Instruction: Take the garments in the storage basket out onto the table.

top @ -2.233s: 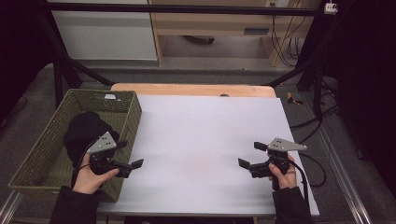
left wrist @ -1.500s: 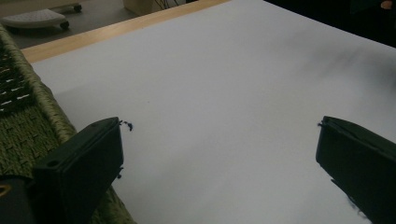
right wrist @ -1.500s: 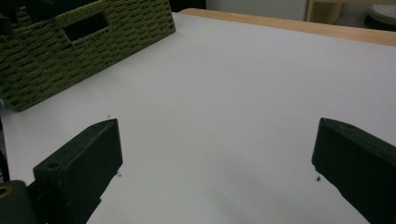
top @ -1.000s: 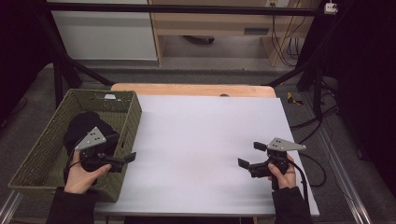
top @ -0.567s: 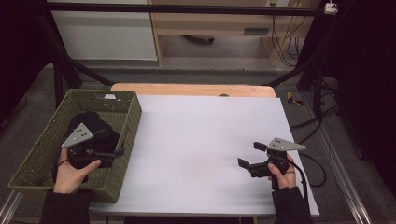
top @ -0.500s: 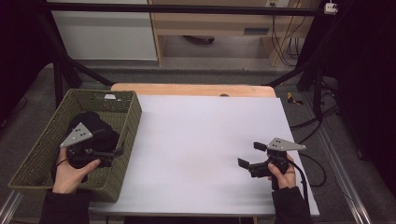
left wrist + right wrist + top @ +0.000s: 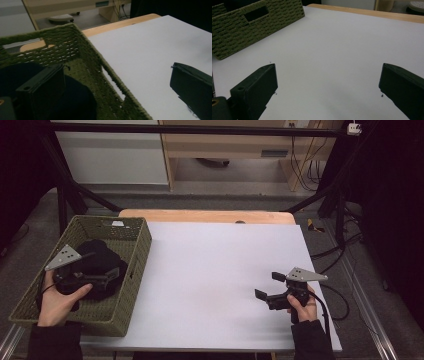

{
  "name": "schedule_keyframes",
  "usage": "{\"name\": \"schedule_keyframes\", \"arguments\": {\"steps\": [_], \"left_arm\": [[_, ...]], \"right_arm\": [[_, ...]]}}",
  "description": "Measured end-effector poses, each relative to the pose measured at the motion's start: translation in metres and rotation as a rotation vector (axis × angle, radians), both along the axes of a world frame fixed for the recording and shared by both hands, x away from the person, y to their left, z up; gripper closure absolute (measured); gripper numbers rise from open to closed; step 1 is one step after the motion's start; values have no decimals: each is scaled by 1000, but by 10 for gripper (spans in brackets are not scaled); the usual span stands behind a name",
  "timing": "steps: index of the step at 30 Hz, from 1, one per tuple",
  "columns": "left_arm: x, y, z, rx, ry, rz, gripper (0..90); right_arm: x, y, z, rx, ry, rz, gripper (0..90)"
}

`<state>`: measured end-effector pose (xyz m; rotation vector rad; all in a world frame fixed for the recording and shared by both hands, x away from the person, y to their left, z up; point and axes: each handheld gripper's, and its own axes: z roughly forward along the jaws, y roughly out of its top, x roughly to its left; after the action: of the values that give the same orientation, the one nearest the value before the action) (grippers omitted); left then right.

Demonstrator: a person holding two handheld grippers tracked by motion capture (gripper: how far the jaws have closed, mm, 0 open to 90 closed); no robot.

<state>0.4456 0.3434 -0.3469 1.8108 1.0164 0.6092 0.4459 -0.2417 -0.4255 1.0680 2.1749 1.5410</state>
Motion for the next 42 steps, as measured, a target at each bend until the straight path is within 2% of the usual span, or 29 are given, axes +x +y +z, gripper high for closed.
{"name": "schedule_keyframes", "arguments": {"steps": [6, 10, 12, 20, 25, 32, 39, 42], "left_arm": [[8, 12, 7, 23, 6, 48, 0], [16, 20, 8, 59, 5, 98, 0], [20, 25, 8, 58, 15, 112, 0], [31, 40, -6, 59, 74, 147, 0], [37, 47, -15, 74, 110, 186, 0], [44, 52, -27, 101, 159, 211, 0], [44, 55, -36, 83, 176, 215, 0], [46, 56, -41, 104, 192, 228, 0]], "right_arm": [[0, 1, 0, -3, 2, 1, 20], [0, 0, 0, -2, 0, 0, 20], [0, 0, 0, -3, 0, 0, 20], [0, 1, -1, -5, 4, 1, 20], [0, 1, -1, -5, 4, 1, 20], [0, 1, -1, -6, 5, -1, 20], [0, 1, -1, -8, 6, -3, 19], [0, 1, -1, -8, 8, -3, 18]]}}
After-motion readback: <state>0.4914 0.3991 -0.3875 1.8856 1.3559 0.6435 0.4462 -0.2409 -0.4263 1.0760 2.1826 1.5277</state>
